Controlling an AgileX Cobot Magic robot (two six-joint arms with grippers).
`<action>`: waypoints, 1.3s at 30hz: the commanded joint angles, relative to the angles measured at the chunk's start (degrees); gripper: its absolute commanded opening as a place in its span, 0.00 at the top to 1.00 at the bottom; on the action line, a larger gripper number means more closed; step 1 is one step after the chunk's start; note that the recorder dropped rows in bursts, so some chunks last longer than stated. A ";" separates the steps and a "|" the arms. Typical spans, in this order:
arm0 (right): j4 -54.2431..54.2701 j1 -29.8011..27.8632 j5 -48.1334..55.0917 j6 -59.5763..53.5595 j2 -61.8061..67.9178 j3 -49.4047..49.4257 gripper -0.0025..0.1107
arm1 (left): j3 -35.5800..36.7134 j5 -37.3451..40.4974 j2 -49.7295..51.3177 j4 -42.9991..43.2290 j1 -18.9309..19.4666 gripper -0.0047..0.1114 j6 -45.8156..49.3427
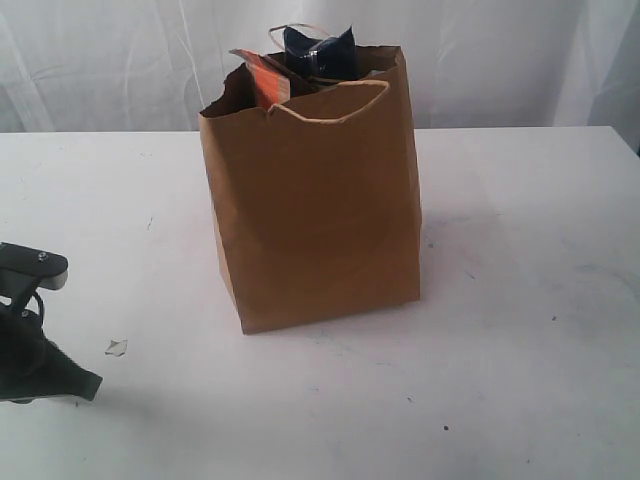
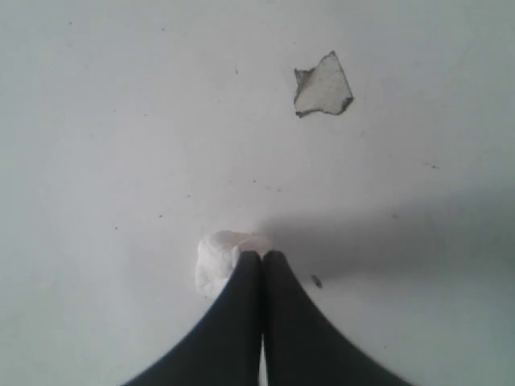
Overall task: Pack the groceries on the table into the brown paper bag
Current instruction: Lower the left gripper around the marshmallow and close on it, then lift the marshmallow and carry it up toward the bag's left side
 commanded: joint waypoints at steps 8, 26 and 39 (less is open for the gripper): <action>-0.58 -0.43 -0.58 0.00 -0.35 0.05 0.98 | -3.13 6.76 -1.13 -0.63 -0.23 0.96 0.10; -0.58 -0.43 -0.58 0.00 -0.35 0.05 0.98 | -3.48 2.69 -5.67 0.03 -0.23 0.67 2.82; -0.58 -0.43 -0.58 0.00 -0.35 0.05 0.98 | -3.48 1.93 4.39 -0.09 -0.23 0.46 2.82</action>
